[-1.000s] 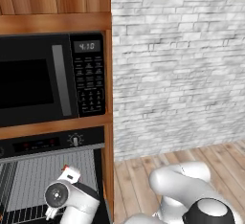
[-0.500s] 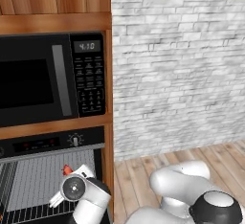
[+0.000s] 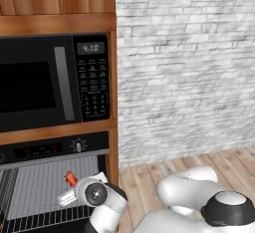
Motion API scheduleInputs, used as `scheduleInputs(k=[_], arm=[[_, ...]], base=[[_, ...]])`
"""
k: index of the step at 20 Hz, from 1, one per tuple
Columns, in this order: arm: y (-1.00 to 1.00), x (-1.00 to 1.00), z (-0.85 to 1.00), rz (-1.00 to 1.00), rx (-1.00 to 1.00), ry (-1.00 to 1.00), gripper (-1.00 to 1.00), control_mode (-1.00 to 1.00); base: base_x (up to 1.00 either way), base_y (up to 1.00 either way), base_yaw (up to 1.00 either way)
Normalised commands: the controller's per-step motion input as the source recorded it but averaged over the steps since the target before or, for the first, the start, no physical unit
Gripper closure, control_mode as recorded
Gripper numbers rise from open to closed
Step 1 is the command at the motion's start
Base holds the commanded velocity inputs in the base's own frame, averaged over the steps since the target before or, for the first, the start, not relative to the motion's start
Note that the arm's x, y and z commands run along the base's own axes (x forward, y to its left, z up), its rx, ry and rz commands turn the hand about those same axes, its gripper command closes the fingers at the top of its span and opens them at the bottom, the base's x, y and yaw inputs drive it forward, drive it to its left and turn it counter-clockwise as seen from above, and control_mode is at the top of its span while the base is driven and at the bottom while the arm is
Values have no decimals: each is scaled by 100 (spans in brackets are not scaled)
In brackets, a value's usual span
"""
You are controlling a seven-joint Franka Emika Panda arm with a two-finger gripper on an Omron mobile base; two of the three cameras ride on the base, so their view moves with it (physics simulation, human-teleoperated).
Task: Take the fish from the oven and place it on the plate on the counter.
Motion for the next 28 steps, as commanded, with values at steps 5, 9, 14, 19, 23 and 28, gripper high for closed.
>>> scheduleInputs(k=[5, 9, 14, 19, 23, 28], arm=[[0, 22, 0, -6, 1, 5, -100, -100], [-22, 27, -11, -4, -1, 0, -100, -100], [-26, 9, -14, 0, 0, 0, -100, -100], [-6, 7, -25, 0, -1, -1, -100, -100], [0, 13, -29, 0, 0, -5, -100, -100], [-6, 4, -21, 0, 4, -9, -100, -100]], base=[[0, 0, 0], [0, 0, 0], [0, 0, 0], [0, 0, 0], [0, 0, 0], [0, 0, 0]])
